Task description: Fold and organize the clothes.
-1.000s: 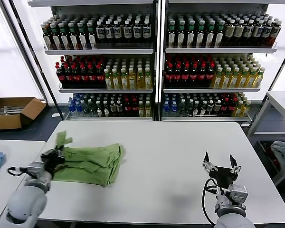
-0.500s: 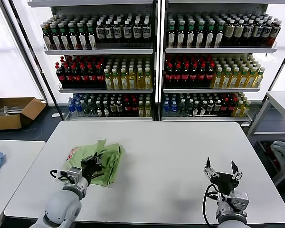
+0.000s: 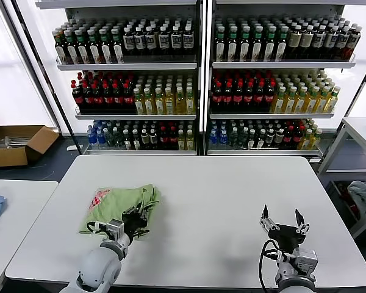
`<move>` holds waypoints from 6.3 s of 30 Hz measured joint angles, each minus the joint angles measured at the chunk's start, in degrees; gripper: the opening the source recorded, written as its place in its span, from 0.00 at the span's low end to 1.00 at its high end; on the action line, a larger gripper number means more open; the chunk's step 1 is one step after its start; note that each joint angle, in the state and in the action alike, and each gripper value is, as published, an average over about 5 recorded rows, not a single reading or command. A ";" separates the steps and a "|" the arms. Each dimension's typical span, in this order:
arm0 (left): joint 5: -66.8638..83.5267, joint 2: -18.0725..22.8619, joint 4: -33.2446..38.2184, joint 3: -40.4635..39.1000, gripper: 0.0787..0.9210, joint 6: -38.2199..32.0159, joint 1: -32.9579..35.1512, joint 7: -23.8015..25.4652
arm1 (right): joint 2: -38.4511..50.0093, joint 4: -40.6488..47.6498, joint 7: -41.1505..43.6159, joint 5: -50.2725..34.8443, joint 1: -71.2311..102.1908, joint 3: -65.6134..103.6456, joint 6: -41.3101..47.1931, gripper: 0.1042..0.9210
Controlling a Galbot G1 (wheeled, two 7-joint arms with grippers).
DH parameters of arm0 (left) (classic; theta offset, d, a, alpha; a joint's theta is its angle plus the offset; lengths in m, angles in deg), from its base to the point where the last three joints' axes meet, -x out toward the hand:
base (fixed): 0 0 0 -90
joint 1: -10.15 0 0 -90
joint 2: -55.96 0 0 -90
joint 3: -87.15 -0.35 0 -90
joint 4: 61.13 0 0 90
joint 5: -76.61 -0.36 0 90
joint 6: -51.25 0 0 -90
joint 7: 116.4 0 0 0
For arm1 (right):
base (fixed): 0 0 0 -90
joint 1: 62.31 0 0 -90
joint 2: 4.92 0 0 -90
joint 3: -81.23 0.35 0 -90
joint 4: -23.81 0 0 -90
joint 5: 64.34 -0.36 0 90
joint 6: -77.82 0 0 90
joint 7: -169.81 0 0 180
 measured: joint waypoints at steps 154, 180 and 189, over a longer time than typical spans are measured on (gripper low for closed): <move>14.79 -6.47 4.76 -4.22 0.24 2.57 -3.90 1.75 | -1.51 1.74 0.23 1.47 -0.04 -0.91 0.02 0.88; 13.92 -2.24 8.85 1.21 0.88 0.97 -4.11 -8.05 | 0.60 18.20 -2.02 -24.46 -25.54 -20.60 7.91 0.88; 11.50 -2.28 9.09 6.78 0.88 0.93 -1.17 -9.64 | -1.27 26.74 -4.40 -29.85 -34.27 -28.63 8.84 0.81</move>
